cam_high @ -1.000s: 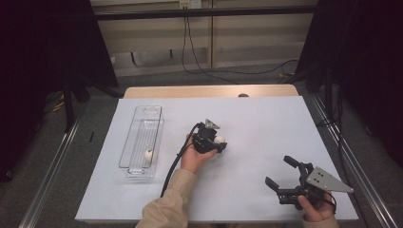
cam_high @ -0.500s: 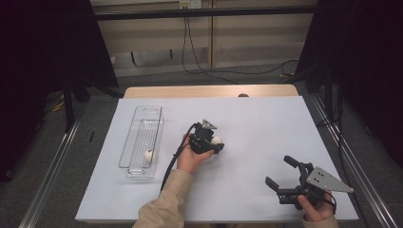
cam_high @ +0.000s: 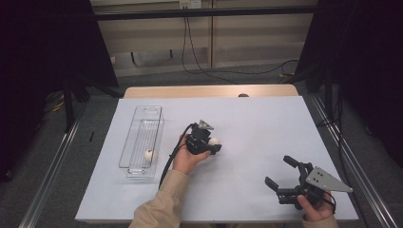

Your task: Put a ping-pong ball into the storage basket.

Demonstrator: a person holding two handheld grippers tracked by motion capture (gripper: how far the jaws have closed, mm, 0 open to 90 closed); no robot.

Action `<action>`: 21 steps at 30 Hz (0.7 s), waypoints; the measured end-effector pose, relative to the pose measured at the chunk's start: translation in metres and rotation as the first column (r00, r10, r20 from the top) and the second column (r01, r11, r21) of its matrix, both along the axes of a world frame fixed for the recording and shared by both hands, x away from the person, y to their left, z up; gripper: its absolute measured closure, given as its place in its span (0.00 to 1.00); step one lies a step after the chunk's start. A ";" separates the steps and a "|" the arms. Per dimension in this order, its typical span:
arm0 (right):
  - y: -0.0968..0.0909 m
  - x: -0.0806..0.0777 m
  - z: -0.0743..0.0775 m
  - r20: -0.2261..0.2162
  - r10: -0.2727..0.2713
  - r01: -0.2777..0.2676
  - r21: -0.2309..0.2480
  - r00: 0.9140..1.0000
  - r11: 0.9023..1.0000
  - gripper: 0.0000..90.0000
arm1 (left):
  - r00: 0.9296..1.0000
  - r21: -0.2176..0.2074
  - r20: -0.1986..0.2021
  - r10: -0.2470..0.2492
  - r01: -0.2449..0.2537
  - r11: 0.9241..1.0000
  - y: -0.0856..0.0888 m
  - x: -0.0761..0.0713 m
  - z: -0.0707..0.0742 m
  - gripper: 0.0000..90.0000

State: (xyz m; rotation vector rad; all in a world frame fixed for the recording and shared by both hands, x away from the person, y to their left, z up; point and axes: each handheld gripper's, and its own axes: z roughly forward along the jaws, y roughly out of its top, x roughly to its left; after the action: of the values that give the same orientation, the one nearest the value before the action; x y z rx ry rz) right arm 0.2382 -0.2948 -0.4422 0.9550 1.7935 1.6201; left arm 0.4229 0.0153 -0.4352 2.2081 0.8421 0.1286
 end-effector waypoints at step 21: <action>-0.001 0.000 0.000 -0.001 -0.002 0.002 -0.001 1.000 1.000 0.01 | 1.000 -0.019 -0.005 -0.004 0.004 1.000 0.014 -0.007 0.006 0.57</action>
State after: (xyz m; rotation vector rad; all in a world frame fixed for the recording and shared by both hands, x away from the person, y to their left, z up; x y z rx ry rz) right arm 0.2386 -0.2954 -0.4422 0.9565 1.7939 1.6175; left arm 0.4159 0.0288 -0.4288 2.1931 0.8378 0.1129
